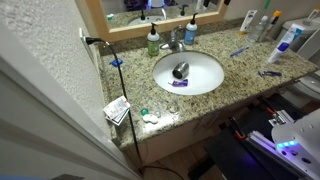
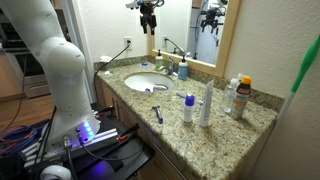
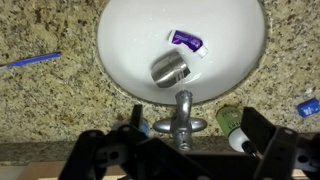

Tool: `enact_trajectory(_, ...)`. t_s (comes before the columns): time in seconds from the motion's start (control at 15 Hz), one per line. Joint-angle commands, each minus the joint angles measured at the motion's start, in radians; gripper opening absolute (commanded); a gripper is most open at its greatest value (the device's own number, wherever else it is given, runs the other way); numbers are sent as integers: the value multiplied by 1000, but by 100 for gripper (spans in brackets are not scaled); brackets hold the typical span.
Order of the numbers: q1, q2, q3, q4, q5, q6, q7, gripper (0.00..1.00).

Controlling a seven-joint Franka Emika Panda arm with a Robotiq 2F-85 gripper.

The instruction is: Push the faucet handle down

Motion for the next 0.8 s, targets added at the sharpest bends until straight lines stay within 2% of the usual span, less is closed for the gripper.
enact_trajectory(0.0, 22, 9, -15, -4, -13, -30, -5, 100)
enact_trajectory(0.07, 19, 37, -6, 0, -54, -36, 23, 100)
enact_trajectory(0.2, 29, 117, -6, 27, -99, -23, -23, 100)
enact_trajectory(0.4, 46, 253, -11, 118, -200, -23, -29, 100)
enact_trajectory(0.53, 58, 342, -26, 202, -227, -29, 9, 100)
enact_trajectory(0.6, 62, 373, -36, 242, -203, -36, 22, 100)
enact_trajectory(0.67, 71, 289, -38, 136, -200, -15, 8, 100)
enact_trajectory(0.73, 74, 325, -46, 175, -199, -15, 12, 100)
